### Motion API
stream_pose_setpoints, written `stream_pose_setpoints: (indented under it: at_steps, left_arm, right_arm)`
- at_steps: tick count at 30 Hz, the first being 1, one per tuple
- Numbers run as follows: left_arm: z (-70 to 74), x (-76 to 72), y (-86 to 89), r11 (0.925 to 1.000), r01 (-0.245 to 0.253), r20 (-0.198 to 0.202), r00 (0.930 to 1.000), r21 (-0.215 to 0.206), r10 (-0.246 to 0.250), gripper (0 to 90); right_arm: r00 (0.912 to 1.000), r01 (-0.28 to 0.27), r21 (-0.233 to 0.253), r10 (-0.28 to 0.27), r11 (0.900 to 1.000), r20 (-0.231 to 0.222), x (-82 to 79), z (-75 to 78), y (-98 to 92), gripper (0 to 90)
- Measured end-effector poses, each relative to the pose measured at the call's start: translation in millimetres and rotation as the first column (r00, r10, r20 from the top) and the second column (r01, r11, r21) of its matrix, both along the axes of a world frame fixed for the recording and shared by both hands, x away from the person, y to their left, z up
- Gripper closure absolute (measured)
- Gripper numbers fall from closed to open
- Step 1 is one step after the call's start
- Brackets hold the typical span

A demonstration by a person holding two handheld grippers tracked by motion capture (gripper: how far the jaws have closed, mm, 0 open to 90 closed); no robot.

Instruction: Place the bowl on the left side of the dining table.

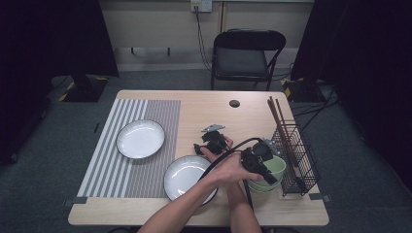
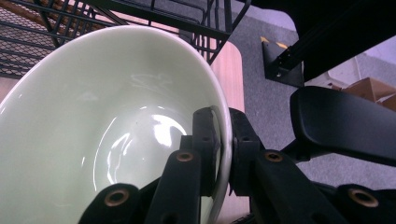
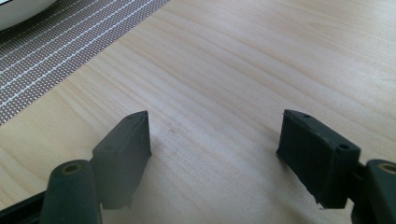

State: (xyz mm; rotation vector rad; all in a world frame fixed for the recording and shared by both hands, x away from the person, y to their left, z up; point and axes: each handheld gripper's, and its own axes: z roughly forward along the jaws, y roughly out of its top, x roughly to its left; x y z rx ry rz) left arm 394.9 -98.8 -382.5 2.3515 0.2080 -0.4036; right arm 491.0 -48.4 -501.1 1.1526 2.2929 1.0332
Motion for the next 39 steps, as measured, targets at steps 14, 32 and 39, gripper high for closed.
stream_pose_setpoints:
  at_steps: [14, 32, 39]
  left_arm:
    - [1.7, 2.2, 4.3, 0.9997, -0.012, -0.022, 0.9997, -0.02, 0.011, 83.8]
    - [17.0, -1.6, 23.2, 0.9947, -0.035, 0.003, 0.9994, -0.097, 0.035, 83.7]
    - [22.5, -8.7, 36.2, 0.9879, -0.049, 0.016, 0.9985, -0.147, 0.052, 83.8]
  right_arm:
    - [1.0, 0.002, -0.001, -0.002, 1.0, 0.0, -0.1, 0.0, 0.2, 24.5]
    - [1.0, 0.002, -0.003, -0.002, 1.0, 0.0, -0.2, 0.1, 0.3, 24.5]
    - [1.0, 0.003, -0.005, -0.003, 1.0, -0.002, -0.5, 0.1, 0.6, 24.5]
